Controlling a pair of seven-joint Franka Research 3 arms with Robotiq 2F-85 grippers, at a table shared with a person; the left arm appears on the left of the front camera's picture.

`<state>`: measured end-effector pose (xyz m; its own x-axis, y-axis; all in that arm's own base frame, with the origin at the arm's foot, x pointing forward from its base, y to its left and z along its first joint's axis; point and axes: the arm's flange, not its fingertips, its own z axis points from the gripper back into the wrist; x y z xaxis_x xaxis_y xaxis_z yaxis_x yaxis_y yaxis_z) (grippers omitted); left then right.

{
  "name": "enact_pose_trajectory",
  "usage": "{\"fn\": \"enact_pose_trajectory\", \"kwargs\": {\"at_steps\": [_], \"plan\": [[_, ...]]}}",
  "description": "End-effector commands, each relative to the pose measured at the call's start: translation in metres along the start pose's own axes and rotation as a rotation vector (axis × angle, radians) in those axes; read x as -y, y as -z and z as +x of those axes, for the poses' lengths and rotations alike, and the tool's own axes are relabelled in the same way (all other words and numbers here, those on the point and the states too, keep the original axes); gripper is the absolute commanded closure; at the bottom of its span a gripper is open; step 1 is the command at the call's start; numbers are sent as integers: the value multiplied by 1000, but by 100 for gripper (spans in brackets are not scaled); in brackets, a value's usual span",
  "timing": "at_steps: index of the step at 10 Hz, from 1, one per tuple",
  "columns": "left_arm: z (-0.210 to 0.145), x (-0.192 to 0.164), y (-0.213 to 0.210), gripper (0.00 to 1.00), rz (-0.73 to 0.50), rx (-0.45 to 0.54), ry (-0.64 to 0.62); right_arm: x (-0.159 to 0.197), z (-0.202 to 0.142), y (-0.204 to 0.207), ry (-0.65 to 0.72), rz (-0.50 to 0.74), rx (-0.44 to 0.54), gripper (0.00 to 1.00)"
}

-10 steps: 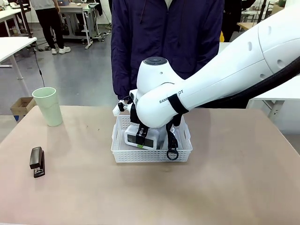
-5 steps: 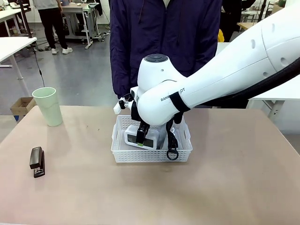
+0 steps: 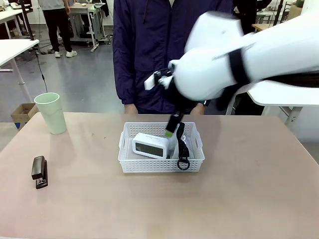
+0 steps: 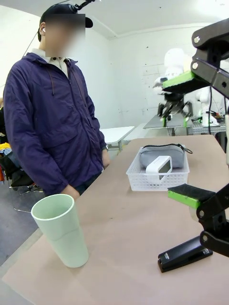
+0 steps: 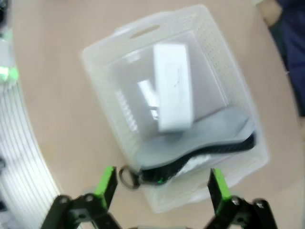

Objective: Efficiently arrange items inside the basket to fit them all.
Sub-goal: Pick up the Digital clock and place it inside the Organizing basket.

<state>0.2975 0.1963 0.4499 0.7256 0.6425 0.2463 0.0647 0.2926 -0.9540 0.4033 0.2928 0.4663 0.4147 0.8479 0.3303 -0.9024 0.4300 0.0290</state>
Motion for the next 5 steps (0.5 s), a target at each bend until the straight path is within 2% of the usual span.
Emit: {"fn": "enact_pose_trajectory", "kwargs": {"at_steps": [1,3,4,5], "plan": [[-2,-1,2,0,-19,9,19,4,-104,-55,63,176,131,0],[-2,-1,2,0,-19,9,19,7,-206,-87,173,338,353,0],[-2,-1,2,0,-19,9,19,10,-255,-96,397,360,355,0],[-2,-1,2,0,-19,9,19,13,-301,-100,564,449,404,0]]}}
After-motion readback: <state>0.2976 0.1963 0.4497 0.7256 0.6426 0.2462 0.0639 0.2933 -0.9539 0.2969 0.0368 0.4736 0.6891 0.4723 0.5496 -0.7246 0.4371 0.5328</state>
